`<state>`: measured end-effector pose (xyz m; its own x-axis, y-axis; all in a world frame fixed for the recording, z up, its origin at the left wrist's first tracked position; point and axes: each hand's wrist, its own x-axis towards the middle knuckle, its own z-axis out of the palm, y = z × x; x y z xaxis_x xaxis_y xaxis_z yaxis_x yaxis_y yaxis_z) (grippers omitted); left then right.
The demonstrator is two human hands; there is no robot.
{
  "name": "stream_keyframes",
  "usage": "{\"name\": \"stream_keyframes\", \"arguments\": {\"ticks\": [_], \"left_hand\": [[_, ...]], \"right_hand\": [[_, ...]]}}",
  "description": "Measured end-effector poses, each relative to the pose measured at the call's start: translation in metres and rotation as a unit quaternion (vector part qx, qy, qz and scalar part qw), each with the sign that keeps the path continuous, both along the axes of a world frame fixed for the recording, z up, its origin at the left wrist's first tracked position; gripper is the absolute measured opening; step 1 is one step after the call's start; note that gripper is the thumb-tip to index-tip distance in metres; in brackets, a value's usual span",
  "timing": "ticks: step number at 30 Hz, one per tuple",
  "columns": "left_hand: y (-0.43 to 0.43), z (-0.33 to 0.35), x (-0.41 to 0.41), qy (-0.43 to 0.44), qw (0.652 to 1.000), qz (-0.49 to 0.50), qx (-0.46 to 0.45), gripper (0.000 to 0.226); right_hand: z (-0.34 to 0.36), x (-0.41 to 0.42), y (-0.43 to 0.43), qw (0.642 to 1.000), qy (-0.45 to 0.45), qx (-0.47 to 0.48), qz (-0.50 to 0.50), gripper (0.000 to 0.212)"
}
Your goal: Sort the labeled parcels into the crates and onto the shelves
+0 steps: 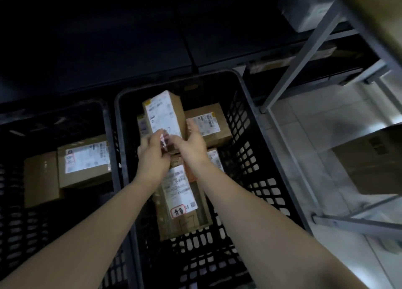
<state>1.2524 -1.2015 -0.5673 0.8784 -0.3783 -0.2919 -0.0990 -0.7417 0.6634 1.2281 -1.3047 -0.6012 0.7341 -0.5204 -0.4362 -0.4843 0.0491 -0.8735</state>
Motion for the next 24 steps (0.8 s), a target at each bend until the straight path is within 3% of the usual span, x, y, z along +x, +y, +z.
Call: {"name": "stream_keyframes", "arguments": {"ticks": [4,7,10,12,16,24], "left_hand": [[-0.03,-0.006,-0.024,0.027,0.998,-0.055,-0.025,0.057],[-0.046,-0.021,-0.046,0.086,0.993,-0.085,0.011,0.06],[-0.051,-0.038,-0.056,0.085,0.985,-0.137,0.067,0.06],[-0.05,-0.045,-0.058,0.082,0.974,-0.181,0.111,0.059],[-0.046,-0.052,-0.058,0.074,0.956,-0.238,0.157,0.059],[-0.04,-0.083,-0.05,0.053,0.948,-0.262,0.174,0.057]], "right_hand": [[0.004,-0.057,-0.034,0.996,0.013,-0.057,-0.07,0.088],[0.008,-0.097,-0.055,0.982,0.092,-0.165,-0.027,0.077],[0.001,-0.126,-0.063,0.925,0.197,-0.32,0.065,0.076],[-0.011,-0.134,-0.06,0.886,0.249,-0.37,0.124,0.079],[-0.037,-0.132,-0.055,0.847,0.332,-0.383,0.16,0.079],[-0.1,-0.115,-0.052,0.864,0.337,-0.353,0.124,0.074]]}}
